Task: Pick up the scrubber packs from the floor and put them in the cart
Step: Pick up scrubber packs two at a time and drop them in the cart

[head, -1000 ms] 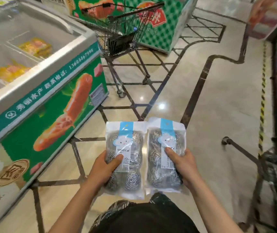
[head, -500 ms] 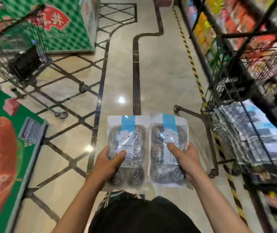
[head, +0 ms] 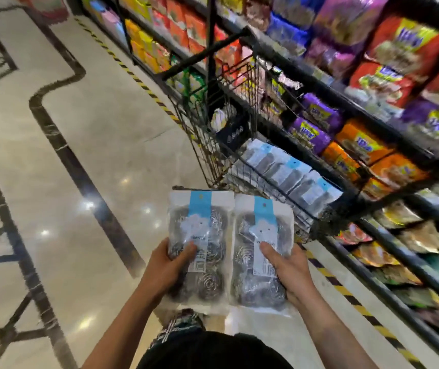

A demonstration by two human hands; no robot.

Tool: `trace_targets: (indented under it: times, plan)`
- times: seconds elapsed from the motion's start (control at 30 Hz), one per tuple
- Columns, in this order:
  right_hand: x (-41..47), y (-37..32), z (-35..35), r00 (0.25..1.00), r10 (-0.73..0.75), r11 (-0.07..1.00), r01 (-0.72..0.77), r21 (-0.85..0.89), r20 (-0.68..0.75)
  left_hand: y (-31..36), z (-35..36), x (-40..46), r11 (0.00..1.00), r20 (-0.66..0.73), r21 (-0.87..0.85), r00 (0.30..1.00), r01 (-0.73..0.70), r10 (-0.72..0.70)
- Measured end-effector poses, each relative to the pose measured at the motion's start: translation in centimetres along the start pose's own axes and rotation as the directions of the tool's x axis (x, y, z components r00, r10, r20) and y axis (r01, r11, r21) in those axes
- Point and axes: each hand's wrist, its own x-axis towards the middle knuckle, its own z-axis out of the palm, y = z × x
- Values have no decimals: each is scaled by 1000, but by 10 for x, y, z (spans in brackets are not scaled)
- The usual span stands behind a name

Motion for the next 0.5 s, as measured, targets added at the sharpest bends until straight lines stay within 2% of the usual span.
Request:
trace_targets:
  times: [0.2, 0.33, 0.5]
  plan:
    - [56, -42, -20, 979, 15, 999, -9, 33, -205, 63, 34, 116, 993, 200, 69, 976, -96, 80]
    - [78, -54, -33, 935, 48, 993, -6, 120, -352, 94, 58, 169, 984, 273, 131, 959, -119, 80]
    - [111, -61, -41, 894, 97, 987, -31, 157, -438, 123, 95, 227, 988, 368, 133, 929, -78, 24]
